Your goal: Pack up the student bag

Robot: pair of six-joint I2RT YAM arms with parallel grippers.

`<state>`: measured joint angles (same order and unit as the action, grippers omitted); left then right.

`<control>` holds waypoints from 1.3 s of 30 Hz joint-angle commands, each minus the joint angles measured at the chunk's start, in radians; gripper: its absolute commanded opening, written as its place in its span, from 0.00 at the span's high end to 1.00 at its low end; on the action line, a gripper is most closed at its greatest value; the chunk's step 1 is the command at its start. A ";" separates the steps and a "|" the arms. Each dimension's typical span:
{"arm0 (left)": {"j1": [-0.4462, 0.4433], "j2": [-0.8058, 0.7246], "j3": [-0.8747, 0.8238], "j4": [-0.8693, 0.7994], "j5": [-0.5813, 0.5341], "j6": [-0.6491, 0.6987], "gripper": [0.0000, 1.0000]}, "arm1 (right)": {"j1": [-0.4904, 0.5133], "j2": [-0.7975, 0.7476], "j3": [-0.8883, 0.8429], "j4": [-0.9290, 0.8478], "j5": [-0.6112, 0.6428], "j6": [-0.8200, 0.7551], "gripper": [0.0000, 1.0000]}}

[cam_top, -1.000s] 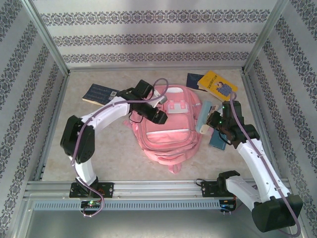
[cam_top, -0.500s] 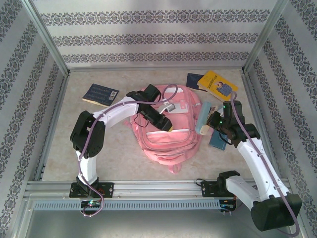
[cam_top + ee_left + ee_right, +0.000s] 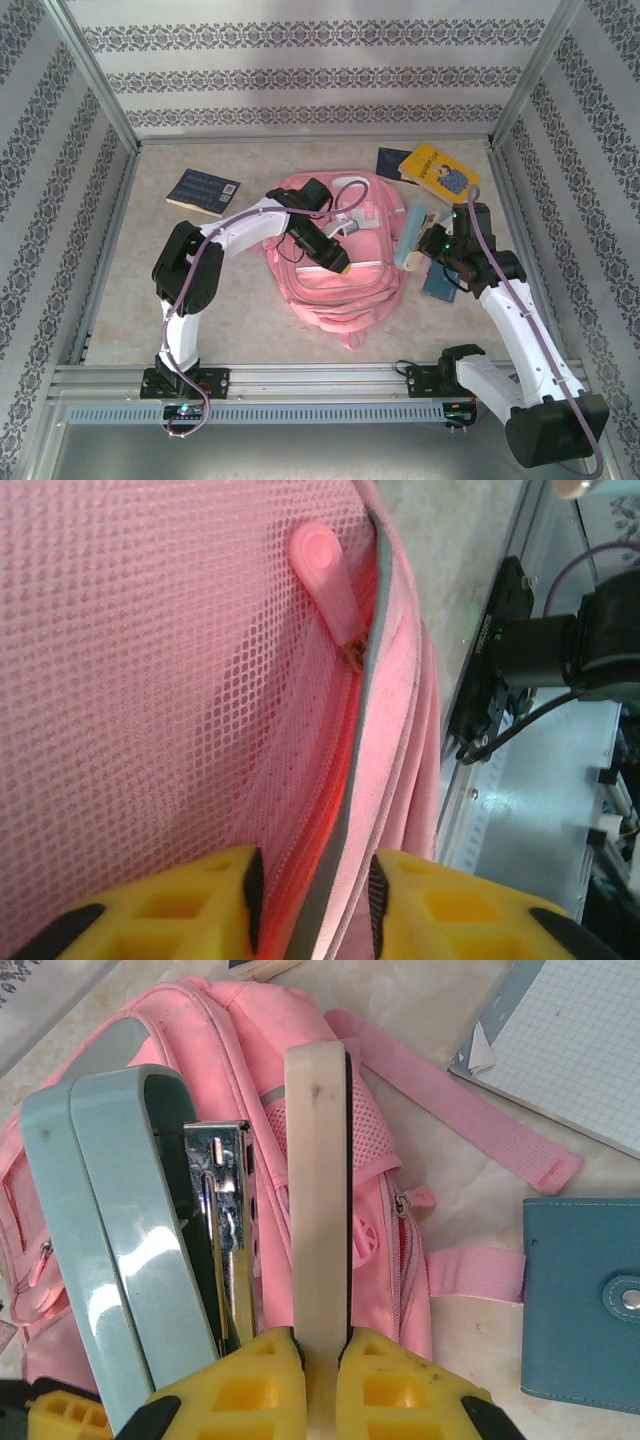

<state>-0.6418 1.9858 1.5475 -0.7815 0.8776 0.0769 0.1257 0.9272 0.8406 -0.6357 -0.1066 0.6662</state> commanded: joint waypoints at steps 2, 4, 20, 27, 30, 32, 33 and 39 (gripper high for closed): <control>-0.021 0.012 0.056 -0.061 -0.049 0.040 0.96 | -0.011 -0.030 -0.016 0.057 -0.028 0.012 1.00; -0.019 -0.001 0.069 -0.051 -0.080 0.033 1.00 | -0.011 -0.047 -0.007 0.051 -0.032 0.013 1.00; 0.111 -0.121 0.405 0.036 -0.094 -0.175 1.00 | 0.005 -0.254 0.063 -0.184 0.056 -0.011 1.00; 0.166 -0.072 0.523 0.121 -0.051 -0.302 1.00 | 0.006 -0.283 0.008 -0.154 0.007 0.038 1.00; 0.165 -0.023 0.622 0.076 -0.029 -0.304 1.00 | 0.015 -0.259 -0.046 -0.051 -0.151 0.071 1.00; 0.166 0.002 0.662 0.067 -0.004 -0.310 1.00 | 0.047 -0.225 -0.077 0.036 -0.255 0.097 1.00; 0.166 0.012 0.678 0.064 0.006 -0.311 1.00 | 0.077 -0.197 -0.083 0.075 -0.286 0.101 1.00; 0.166 0.048 0.720 0.057 0.060 -0.305 1.00 | 0.244 0.046 -0.048 0.265 -0.392 0.035 1.00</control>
<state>-0.4774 2.0537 2.1998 -0.7780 0.8368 -0.2146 0.3233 0.9047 0.7525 -0.5327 -0.3988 0.7330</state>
